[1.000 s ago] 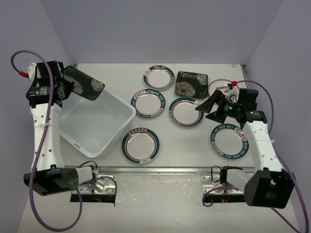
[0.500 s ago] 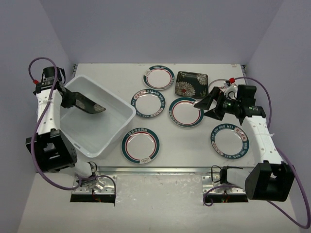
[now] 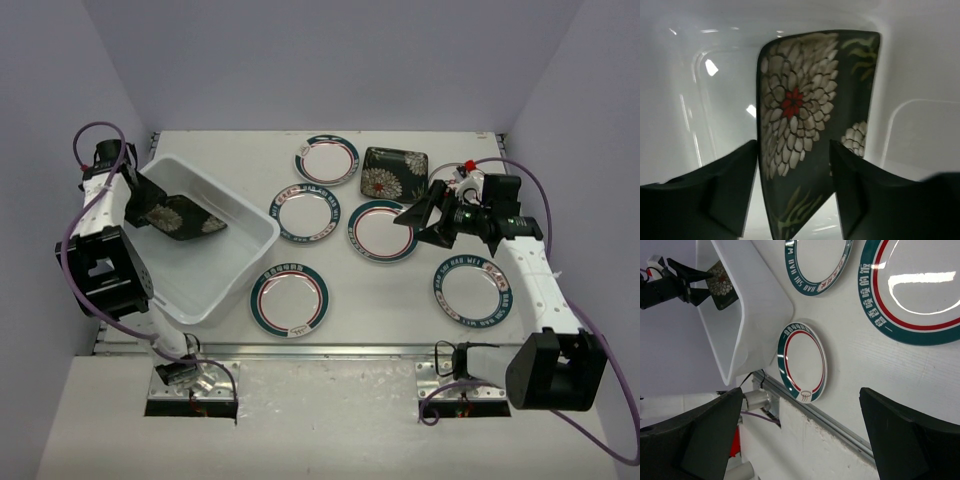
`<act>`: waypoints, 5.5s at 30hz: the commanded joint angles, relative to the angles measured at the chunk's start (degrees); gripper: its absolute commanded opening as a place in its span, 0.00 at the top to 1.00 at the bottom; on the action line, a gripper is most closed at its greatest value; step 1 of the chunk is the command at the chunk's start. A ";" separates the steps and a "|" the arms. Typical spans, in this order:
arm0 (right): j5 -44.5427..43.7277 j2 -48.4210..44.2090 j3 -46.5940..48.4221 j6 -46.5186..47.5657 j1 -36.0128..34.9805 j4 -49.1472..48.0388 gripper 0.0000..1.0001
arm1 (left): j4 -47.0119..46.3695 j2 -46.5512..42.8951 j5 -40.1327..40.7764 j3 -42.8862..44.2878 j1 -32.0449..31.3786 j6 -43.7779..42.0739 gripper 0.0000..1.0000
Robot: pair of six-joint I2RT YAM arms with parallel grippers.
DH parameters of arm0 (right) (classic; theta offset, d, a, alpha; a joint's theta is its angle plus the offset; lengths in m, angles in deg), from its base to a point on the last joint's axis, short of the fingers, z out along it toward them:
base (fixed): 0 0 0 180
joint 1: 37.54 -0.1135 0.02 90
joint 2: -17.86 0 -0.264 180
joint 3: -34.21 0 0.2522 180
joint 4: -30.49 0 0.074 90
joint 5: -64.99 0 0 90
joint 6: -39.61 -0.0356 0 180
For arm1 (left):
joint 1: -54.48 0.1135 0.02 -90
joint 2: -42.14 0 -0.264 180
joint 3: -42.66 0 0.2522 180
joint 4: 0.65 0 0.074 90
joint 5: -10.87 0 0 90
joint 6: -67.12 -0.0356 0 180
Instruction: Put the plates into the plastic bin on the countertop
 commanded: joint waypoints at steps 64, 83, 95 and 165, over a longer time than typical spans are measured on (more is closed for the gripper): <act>-39.97 50.57 4.28 -36.16 -0.58 -50.73 0.62 | -0.40 -46.77 -26.74 -20.39 -31.10 2.01 0.00; -33.52 46.92 13.46 -43.14 -1.29 -58.05 1.00 | -1.91 -43.05 -28.94 -16.32 -31.07 0.54 0.00; -29.39 41.10 19.17 -43.74 -0.59 -55.82 1.00 | -7.33 -41.02 -30.96 -17.89 -31.10 0.20 0.00; -5.30 7.95 12.16 -11.82 -12.36 -11.58 0.01 | -1.14 -9.99 -13.74 0.16 5.34 -1.53 1.00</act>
